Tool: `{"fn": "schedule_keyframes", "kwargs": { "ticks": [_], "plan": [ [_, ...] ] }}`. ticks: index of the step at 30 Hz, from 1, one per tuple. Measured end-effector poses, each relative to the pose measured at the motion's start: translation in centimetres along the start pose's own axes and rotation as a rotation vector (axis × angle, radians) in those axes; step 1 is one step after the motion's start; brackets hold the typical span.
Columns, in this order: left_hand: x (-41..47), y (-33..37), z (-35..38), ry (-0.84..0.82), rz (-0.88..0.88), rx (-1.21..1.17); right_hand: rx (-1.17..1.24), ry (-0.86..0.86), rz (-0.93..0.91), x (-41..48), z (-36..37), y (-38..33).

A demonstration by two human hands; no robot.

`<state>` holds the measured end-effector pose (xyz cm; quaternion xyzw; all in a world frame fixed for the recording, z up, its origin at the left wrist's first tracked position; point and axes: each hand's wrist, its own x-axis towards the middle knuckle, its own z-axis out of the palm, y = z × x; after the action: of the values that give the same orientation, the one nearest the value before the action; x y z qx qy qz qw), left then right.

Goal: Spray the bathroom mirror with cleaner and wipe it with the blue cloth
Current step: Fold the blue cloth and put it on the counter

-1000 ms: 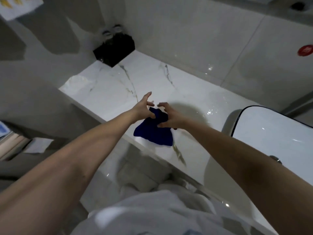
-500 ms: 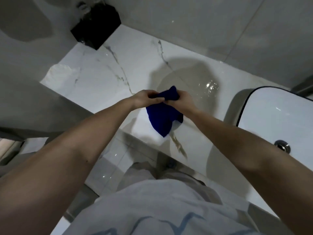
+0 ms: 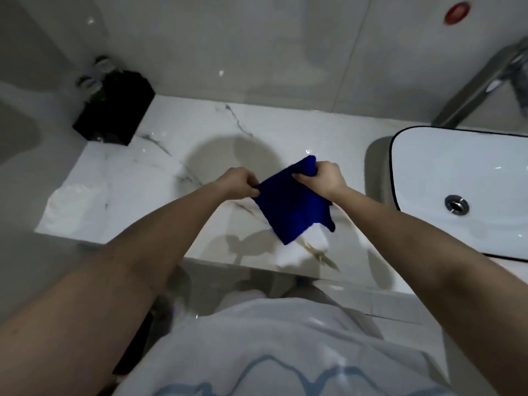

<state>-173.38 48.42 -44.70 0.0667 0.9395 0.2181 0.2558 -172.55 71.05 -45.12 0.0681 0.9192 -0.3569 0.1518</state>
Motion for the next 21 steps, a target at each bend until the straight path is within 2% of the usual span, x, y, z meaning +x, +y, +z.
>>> {"fn": "schedule_keyframes", "kwargs": {
  "ticks": [5, 8, 10, 14, 19, 21],
  "plan": [
    [-0.1, -2.2, -3.8, 0.092, 0.043, -0.208, 0.219, 0.013, 0.169, -3.5, -0.8, 0.3],
    [-0.3, -2.0, -5.0, -0.073, 0.095, -0.259, 0.243, 0.008, 0.165, -6.0, -1.4, 0.3],
    [-0.6, -1.3, -4.6, -0.174, 0.136, -0.185, 0.291, 0.029, 0.151, -7.4, -1.6, -0.2],
    [-1.4, 0.1, -2.3, -0.283, 0.261, -0.187, 0.495, 0.046, 0.137, -10.3, -1.3, -1.9],
    [-2.5, 1.2, -0.7, -0.534, 0.347, -0.19, 0.76, -0.055, 0.15, -12.6, 0.6, -2.9],
    [-2.8, 0.7, -0.7, -0.53, 0.339, -0.151, 0.788, -0.015, 0.166, -12.8, 1.4, -2.7]
  ]
}}
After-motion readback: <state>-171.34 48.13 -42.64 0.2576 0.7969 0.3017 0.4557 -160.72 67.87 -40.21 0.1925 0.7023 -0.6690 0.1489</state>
